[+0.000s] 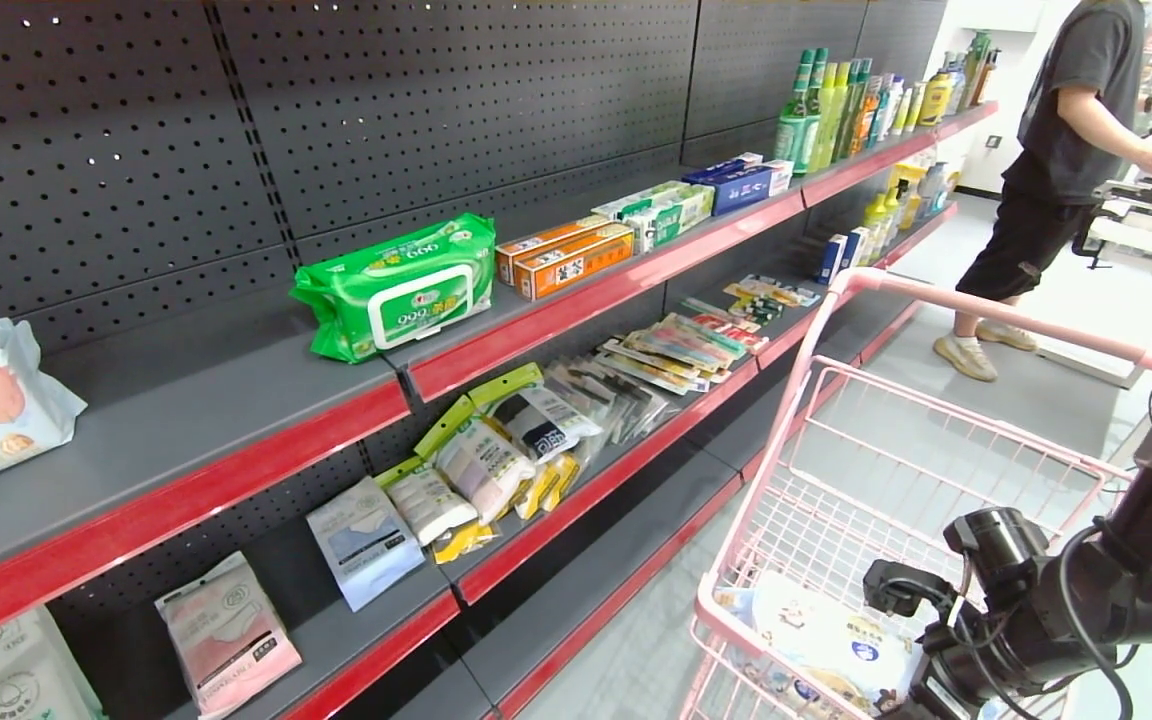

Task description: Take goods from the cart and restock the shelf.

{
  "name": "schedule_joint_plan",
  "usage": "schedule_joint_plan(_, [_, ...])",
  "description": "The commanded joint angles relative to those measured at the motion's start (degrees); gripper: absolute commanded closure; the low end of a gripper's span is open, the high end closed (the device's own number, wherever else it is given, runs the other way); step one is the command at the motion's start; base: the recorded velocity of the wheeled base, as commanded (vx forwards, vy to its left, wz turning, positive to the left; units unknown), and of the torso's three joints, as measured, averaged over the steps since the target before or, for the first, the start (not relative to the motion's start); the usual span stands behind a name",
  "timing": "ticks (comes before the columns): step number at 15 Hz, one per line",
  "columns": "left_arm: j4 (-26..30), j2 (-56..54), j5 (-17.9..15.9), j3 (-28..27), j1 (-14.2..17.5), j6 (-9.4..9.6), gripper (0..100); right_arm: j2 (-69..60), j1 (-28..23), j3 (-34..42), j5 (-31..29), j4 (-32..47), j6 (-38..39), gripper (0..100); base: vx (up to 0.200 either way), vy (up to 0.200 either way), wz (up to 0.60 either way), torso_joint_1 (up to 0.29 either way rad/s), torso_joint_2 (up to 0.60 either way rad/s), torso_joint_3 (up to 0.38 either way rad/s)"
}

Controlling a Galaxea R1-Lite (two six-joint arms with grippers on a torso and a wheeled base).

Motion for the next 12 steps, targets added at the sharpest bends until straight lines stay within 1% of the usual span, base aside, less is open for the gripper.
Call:
schedule_joint_plan(1, [0.0,0.0,0.0,0.0,0.0,0.02,0,1.9,0.3,0.1,0.0,-0.7,0.0,0,0.000,0.000,0.00,0.000,0.00,0.000])
schedule_joint_plan(5, [0.0,0.0,0.0,0.0,0.0,0.02,0,2.2,0.3,0.3,0.0,-1.2,-0.1,0,0.000,0.000,0.00,0.000,0.00,0.000])
schedule_joint_plan(7, [0.0,0.0,0.0,0.0,0.0,0.02,0,2.7,0.6,1.0,0.0,-2.8,0.0,0,0.000,0.000,0.00,0.000,0.00,0.000])
schedule_joint_plan(8, [0.0,0.0,0.0,0.0,0.0,0.02,0,3.1,0.8,2.0,0.1,-5.0,0.0,100,0.000,0.000,0.00,0.000,0.00,0.000])
schedule_joint_plan(10, [0.0,0.0,0.0,0.0,0.0,0.02,0,4.0,1.0,3.3,0.4,-8.4,0.0,100,0.000,0.000,0.00,0.000,0.00,0.000])
schedule_joint_plan(12, [0.0,0.0,0.0,0.0,0.0,0.02,0,3.7,1.0,3.3,0.4,-8.5,0.1,100,0.000,0.000,0.00,0.000,0.00,0.000])
